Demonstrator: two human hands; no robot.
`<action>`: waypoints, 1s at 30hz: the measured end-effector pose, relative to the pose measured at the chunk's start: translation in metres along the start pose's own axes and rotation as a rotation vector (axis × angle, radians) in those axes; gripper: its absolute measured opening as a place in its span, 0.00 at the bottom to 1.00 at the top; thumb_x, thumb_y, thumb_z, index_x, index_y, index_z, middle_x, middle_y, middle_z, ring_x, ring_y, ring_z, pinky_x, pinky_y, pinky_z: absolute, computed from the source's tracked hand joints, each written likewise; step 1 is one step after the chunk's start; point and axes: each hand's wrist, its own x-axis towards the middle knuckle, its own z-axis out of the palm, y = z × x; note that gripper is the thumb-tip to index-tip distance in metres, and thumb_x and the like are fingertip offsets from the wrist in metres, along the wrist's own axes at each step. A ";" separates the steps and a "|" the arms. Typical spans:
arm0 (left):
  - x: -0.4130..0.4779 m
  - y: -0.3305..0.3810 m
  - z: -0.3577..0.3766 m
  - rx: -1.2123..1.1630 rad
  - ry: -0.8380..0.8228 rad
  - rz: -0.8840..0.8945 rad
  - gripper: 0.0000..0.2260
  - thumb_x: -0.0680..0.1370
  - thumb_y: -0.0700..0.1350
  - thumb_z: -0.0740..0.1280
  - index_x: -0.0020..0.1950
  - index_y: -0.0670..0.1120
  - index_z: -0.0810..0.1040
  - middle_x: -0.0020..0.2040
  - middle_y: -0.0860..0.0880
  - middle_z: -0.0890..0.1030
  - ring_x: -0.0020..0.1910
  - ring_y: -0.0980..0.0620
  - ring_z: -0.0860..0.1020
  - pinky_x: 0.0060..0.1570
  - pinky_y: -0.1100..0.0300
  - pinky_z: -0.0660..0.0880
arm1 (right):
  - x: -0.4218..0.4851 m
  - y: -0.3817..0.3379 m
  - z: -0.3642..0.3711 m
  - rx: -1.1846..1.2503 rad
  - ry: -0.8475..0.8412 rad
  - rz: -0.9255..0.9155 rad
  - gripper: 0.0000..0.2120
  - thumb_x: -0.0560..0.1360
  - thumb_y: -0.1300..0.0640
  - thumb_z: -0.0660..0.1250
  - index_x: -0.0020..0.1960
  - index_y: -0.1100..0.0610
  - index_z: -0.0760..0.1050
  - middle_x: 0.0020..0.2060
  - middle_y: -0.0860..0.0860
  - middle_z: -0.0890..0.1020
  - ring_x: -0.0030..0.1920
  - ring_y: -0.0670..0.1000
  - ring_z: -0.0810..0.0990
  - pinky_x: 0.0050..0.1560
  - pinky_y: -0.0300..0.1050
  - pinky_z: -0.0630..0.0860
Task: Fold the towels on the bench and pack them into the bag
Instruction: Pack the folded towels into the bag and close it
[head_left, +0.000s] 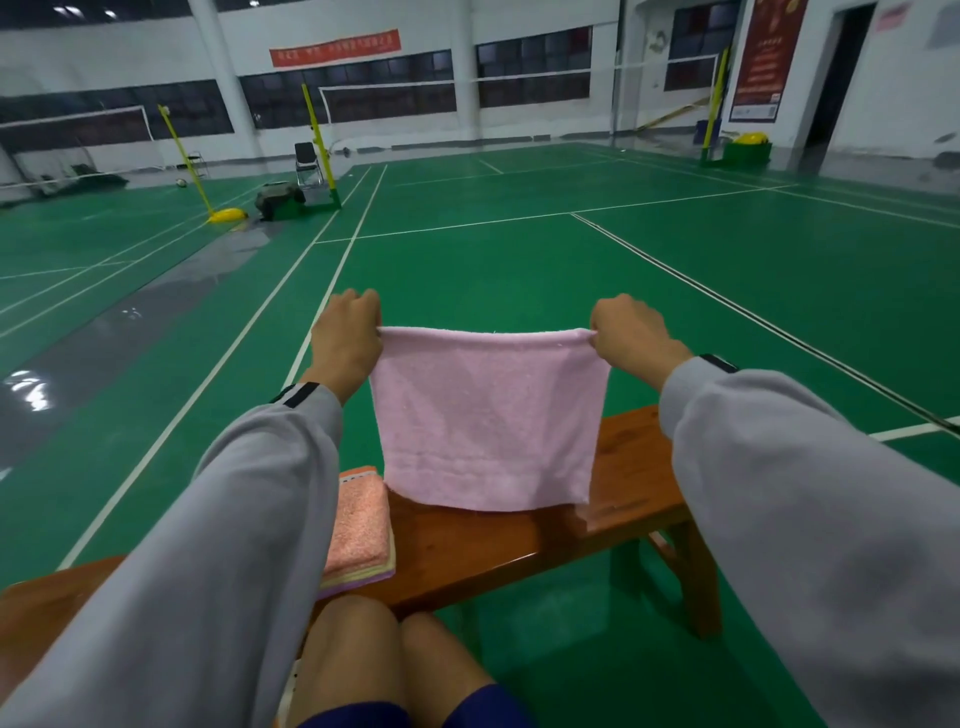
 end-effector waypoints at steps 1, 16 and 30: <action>-0.001 0.001 0.001 0.008 -0.005 0.001 0.06 0.75 0.31 0.65 0.46 0.41 0.74 0.45 0.42 0.76 0.44 0.41 0.73 0.42 0.48 0.73 | -0.001 -0.001 0.001 -0.024 0.010 -0.002 0.14 0.77 0.62 0.67 0.35 0.57 0.68 0.32 0.53 0.73 0.37 0.58 0.78 0.39 0.49 0.76; -0.015 -0.002 0.012 0.036 -0.028 0.005 0.07 0.75 0.31 0.66 0.47 0.43 0.74 0.45 0.43 0.76 0.44 0.42 0.73 0.42 0.46 0.76 | -0.008 0.000 0.013 0.091 0.041 0.039 0.05 0.81 0.57 0.65 0.47 0.56 0.71 0.42 0.55 0.78 0.41 0.57 0.79 0.44 0.53 0.79; -0.025 -0.009 0.018 0.192 -0.096 -0.017 0.07 0.76 0.33 0.67 0.49 0.40 0.82 0.48 0.42 0.78 0.49 0.41 0.76 0.46 0.47 0.77 | -0.011 -0.008 0.010 0.049 0.025 -0.024 0.14 0.74 0.71 0.61 0.33 0.59 0.67 0.32 0.56 0.73 0.37 0.58 0.76 0.39 0.51 0.74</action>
